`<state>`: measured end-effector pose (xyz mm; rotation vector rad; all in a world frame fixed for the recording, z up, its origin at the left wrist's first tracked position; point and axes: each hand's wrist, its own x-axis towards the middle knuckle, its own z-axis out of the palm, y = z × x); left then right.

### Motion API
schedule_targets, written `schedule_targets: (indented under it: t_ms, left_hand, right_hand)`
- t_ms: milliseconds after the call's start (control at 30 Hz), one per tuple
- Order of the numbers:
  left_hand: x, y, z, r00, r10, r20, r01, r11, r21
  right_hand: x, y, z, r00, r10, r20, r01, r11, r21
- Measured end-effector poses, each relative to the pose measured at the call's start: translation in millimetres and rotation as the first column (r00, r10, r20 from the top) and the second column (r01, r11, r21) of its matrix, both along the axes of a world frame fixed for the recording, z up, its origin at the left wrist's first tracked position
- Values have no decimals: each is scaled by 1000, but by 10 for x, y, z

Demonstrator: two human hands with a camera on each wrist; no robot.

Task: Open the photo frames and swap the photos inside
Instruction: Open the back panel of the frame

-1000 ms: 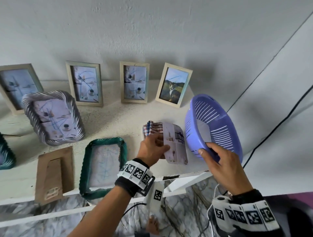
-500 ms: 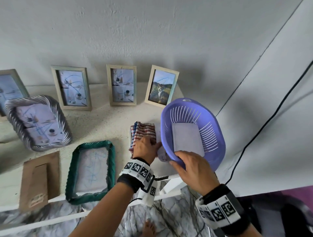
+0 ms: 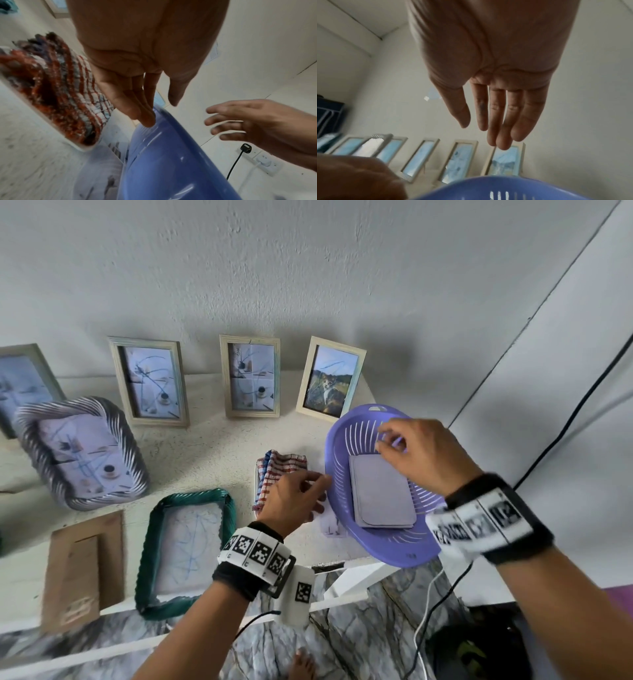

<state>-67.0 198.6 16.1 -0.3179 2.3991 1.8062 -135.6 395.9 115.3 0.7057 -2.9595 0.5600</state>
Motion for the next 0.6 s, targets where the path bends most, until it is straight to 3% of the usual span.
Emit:
schedule_targets:
  t_ms: [133,233,367,600]
  left_hand:
    - [-38,2,-16,1000,10,24,-11,999,40]
    - [-46,-15,-44,1000,-1,-3,2,1000,19]
    - [-48,-46,-59,999,-28,-35,28,1000,1]
    - [-98,-70,-80,997,-65,-48,63,997,-36]
  right_hand:
    - [-632,-235,-177,967,-42,250,-26,965,262]
    - [-836,-369,-437,929,-86,360,-90,891,445]
    - [-967,-348,-817,943,-90,319,-140,765,629]
    - [-935,-313,-931,972,-28,233,-134,748,650]
